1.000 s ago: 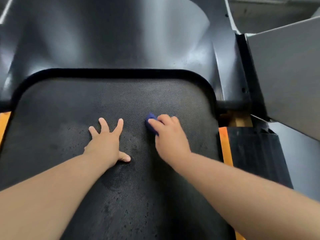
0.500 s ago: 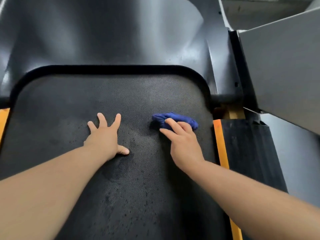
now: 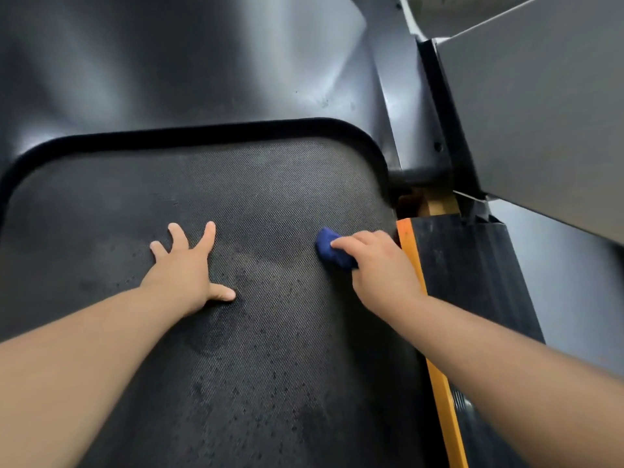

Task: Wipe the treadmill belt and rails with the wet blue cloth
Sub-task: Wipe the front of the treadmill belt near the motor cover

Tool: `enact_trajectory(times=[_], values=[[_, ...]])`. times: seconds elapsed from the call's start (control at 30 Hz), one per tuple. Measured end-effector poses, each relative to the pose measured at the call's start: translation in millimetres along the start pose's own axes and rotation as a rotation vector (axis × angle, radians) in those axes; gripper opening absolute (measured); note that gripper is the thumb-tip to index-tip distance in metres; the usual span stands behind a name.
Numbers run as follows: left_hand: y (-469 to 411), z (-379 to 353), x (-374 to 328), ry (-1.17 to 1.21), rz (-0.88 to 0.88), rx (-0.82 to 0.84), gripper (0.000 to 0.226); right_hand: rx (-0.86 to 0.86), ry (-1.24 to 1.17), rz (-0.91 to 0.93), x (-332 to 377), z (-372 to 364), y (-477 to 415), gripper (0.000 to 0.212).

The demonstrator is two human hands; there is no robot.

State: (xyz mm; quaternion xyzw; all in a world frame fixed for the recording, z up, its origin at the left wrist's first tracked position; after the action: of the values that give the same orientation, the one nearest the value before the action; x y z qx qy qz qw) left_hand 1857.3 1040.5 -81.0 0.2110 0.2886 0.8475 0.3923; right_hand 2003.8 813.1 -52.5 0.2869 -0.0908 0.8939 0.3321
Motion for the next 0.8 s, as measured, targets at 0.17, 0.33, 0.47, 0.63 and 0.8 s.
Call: enact_trajectory(times=[0.17, 0.33, 0.47, 0.63, 0.8], values=[[1, 1, 1, 0.011, 0.018, -0.041, 0.124, -0.164, 0.071, -0.040, -11, 33, -54, 0.048], [14, -6, 5, 0.025, -0.026, -0.052, 0.108, 0.003, 0.143, -0.102, -17, 18, -25, 0.048], [24, -8, -3, -0.043, -0.103, -0.082, 0.091, 0.126, 0.031, -0.070, -4, 5, 40, 0.052], [25, -5, -55, -0.039, -0.292, -0.044, 0.107, -0.119, -0.076, -0.169, -12, 34, 10, 0.049], [24, -10, -64, -0.110, -0.232, -0.001, 0.120, -0.008, -0.010, -0.301, -19, 24, -34, 0.056]])
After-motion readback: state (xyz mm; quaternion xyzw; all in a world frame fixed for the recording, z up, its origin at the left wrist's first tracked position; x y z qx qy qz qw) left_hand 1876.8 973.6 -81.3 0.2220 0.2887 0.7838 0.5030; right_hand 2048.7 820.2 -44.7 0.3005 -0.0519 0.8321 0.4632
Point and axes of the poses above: each hand's wrist, its own y-axis away from the middle knuckle, its own z-axis out of the back of the hand, x = y × z, the point moved 7 cm from there along -y, towards the middle knuckle, and after that the axes turned 9 degrees about -y, right-handed, at the moved point
